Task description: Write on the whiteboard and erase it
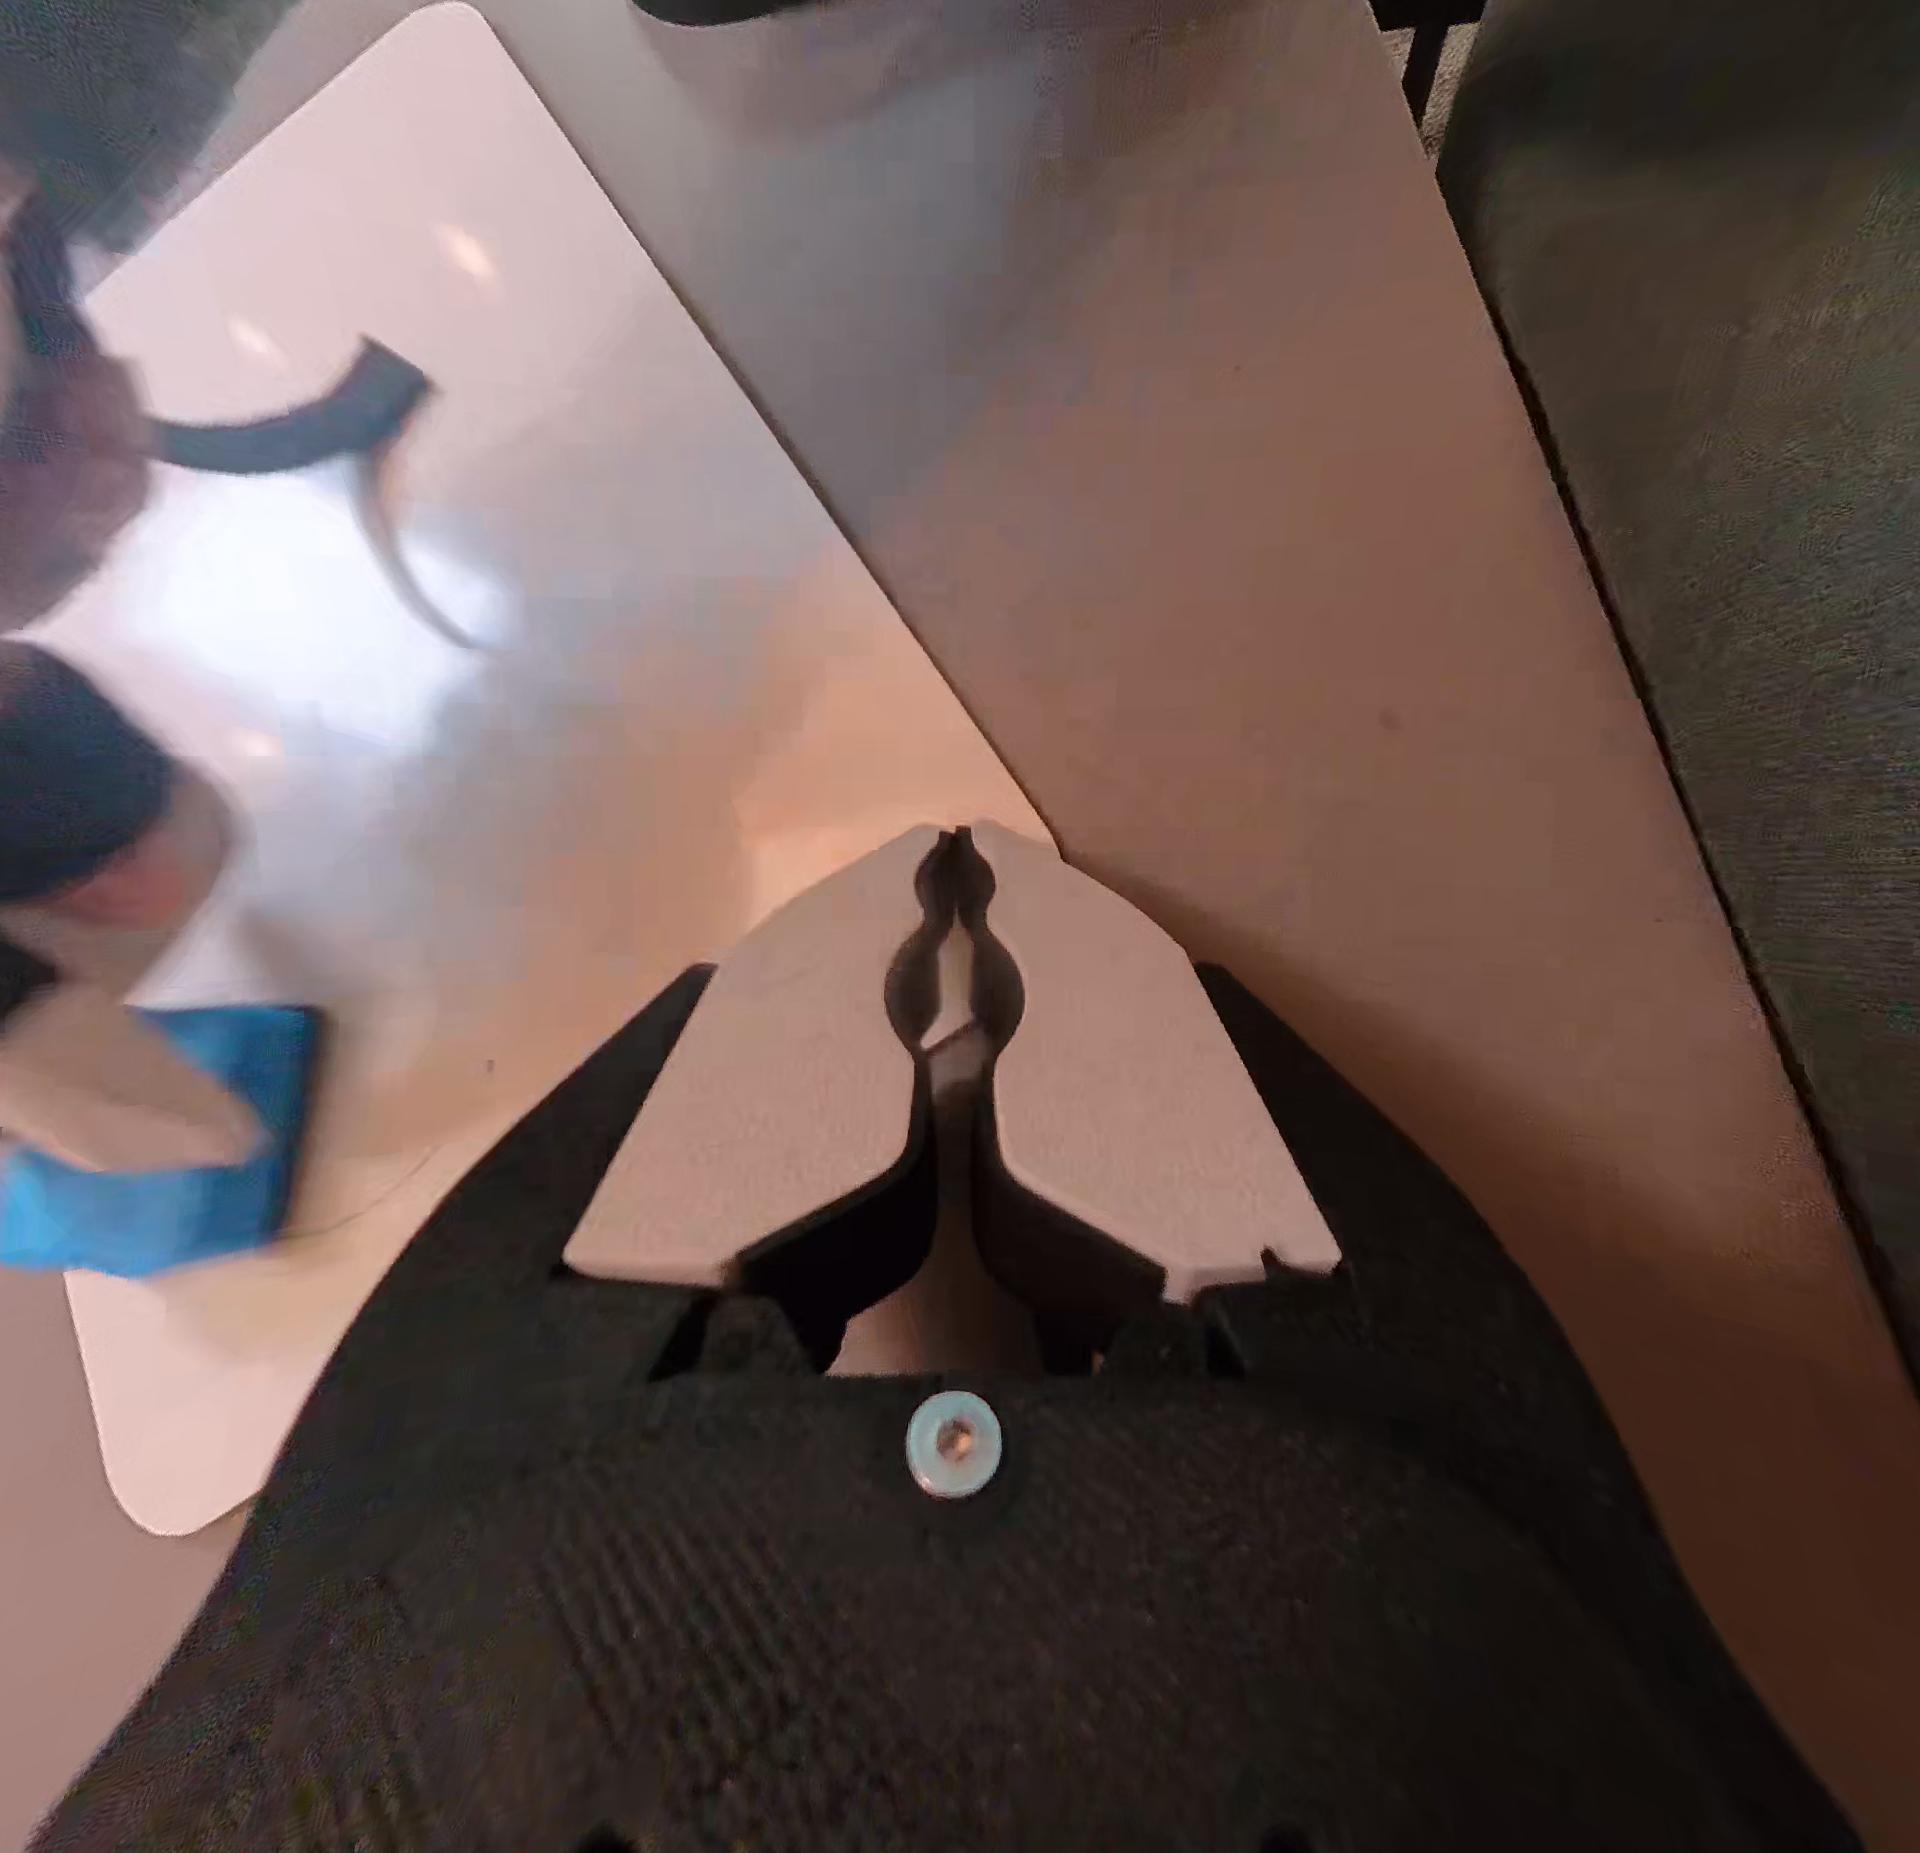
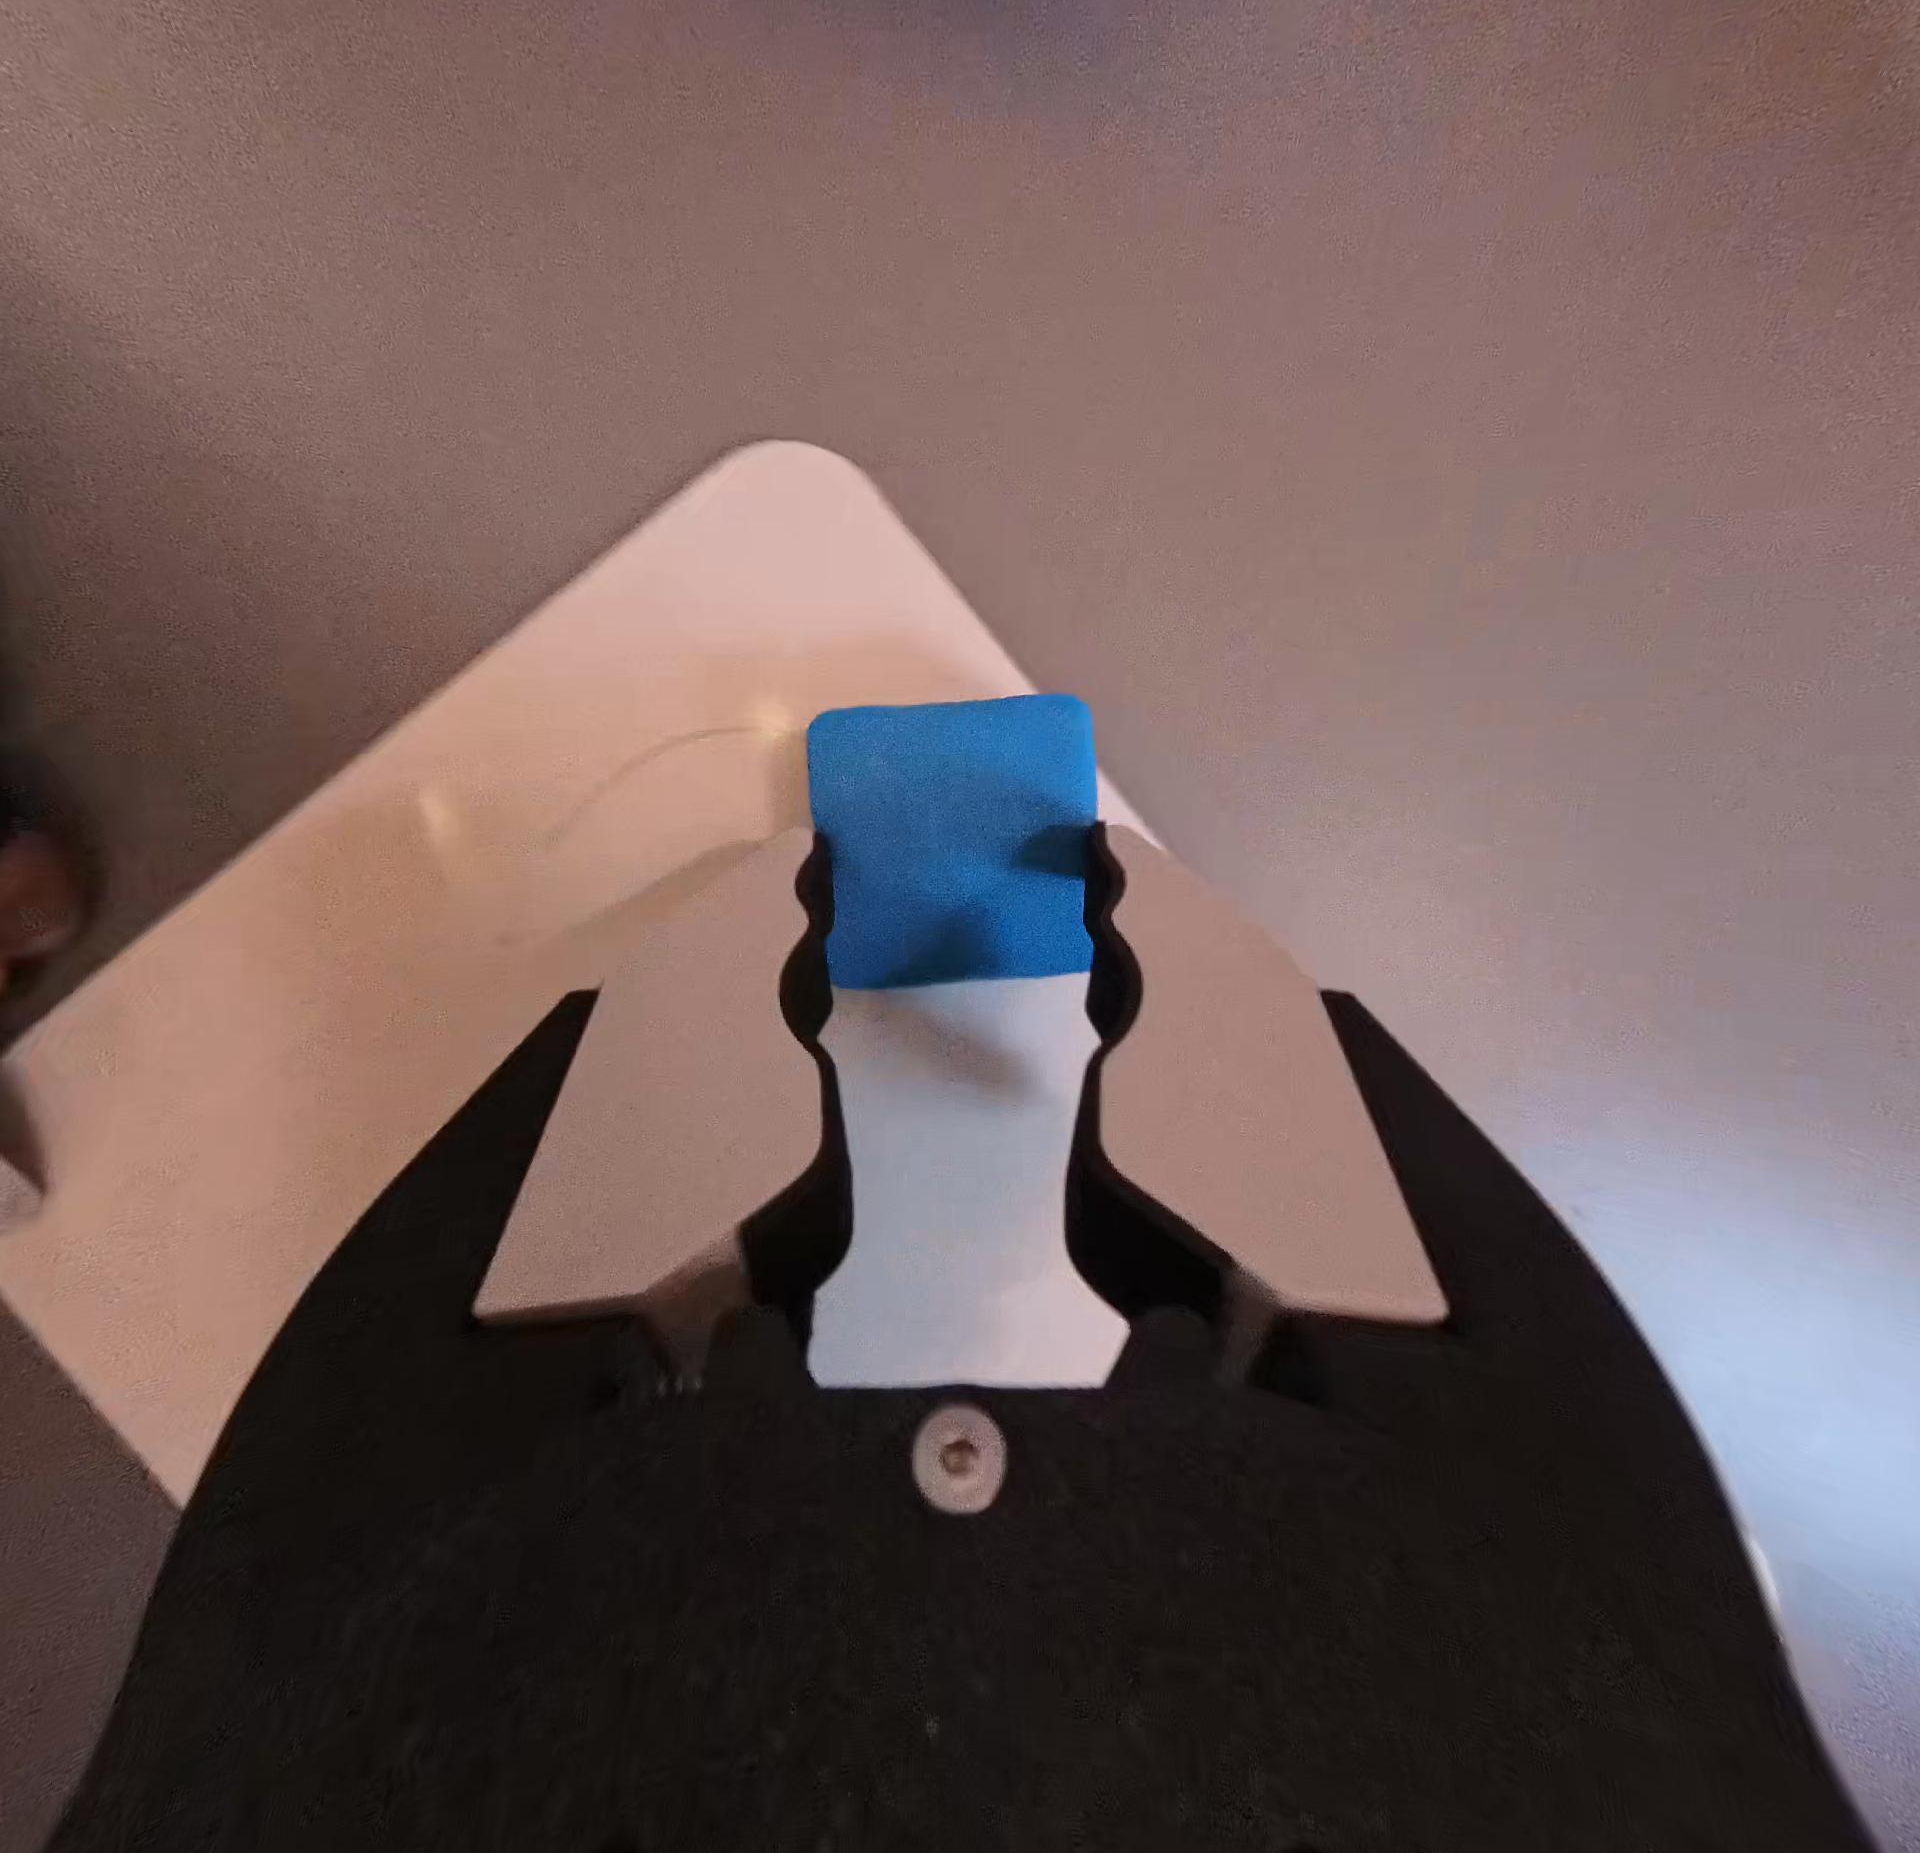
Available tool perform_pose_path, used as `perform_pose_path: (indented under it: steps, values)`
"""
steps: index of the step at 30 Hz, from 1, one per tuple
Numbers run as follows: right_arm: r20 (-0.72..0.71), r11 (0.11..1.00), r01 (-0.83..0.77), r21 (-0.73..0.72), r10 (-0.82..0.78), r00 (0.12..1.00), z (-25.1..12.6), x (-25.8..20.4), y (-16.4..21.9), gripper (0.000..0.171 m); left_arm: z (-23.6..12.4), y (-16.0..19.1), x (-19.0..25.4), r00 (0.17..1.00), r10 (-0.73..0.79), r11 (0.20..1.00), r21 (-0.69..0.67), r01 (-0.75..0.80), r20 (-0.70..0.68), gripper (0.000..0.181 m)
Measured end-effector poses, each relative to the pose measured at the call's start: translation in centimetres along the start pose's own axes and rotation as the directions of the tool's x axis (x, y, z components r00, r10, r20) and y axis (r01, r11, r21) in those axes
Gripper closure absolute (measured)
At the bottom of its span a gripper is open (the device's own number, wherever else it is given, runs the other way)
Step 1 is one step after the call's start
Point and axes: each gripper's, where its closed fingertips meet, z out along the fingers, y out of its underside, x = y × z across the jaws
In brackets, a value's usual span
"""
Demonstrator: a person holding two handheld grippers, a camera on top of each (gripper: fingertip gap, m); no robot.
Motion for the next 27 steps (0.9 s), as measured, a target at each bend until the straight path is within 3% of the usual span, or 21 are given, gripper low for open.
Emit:
perform_pose_path:
  steps: [2,4,7,9,11,12,16,17,20,22,25,27]
  values:
    - [-0.017,0.999,-0.041,-0.025,0.041,0.999,-1.0,2.4,1.5,0.124,-0.1,0.1,0.0,1.0,0.001,1.0,-0.003,-0.001,0.008,0.18]
    - [0.058,0.996,0.059,-0.064,-0.056,0.997,-1.7,-1.8,2.5,0.124,-0.1,0.1,0.0,1.0,0.0,1.0,-0.002,0.0,0.002,0.18]
    - [0.123,0.97,0.234,-0.064,-0.225,0.967,-0.5,-7.8,0.6,0.124,0.0,0.0,0.1,1.0,-0.008,1.0,0.006,0.008,-0.018,0.18]
    - [0.09,0.991,0.136,-0.016,-0.134,0.987,0.8,-4.3,-1.2,0.124,0.0,-0.1,0.1,1.0,-0.003,1.0,0.005,0.003,-0.011,0.18]
    - [0.02,1.0,0.001,-0.001,-0.001,1.0,0.4,1.4,-0.5,0.124,0.1,-0.1,0.1,1.0,-0.005,1.0,0.004,0.005,-0.001,0.18]
    - [0.017,1.0,-0.007,-0.013,0.007,1.0,-0.2,1.9,0.3,0.124,0.0,0.0,0.1,1.0,-0.007,1.0,0.004,0.007,0.002,0.18]
    - [0.173,0.966,0.254,-0.052,-0.242,0.955,-0.7,-7.2,1.2,0.125,0.0,0.0,0.0,1.0,-0.013,1.0,0.008,0.013,-0.01,0.18]
    - [0.178,0.96,0.276,-0.049,-0.264,0.948,-0.2,-7.6,0.5,0.124,0.1,-0.1,0.1,1.0,-0.012,1.0,0.008,0.012,-0.01,0.18]
    - [0.058,0.998,0.063,0.017,-0.064,0.996,1.6,0.0,-2.1,0.124,0.1,-0.1,0.0,1.0,-0.017,1.0,0.005,0.017,0.0,0.18]
    - [0.027,0.998,0.056,-0.027,-0.055,0.998,0.7,1.3,-0.7,0.125,0.1,0.0,-0.1,1.0,-0.021,1.0,0.004,0.021,0.008,0.18]
    - [0.135,0.975,0.213,-0.067,-0.203,0.97,-0.1,-5.9,0.5,0.125,0.0,0.0,0.0,1.0,-0.025,1.0,0.01,0.025,-0.008,0.18]
    - [0.142,0.967,0.251,-0.038,-0.243,0.959,1.0,-7.3,-1.3,0.124,0.1,-0.1,0.0,1.0,-0.025,1.0,0.01,0.025,-0.015,0.18]
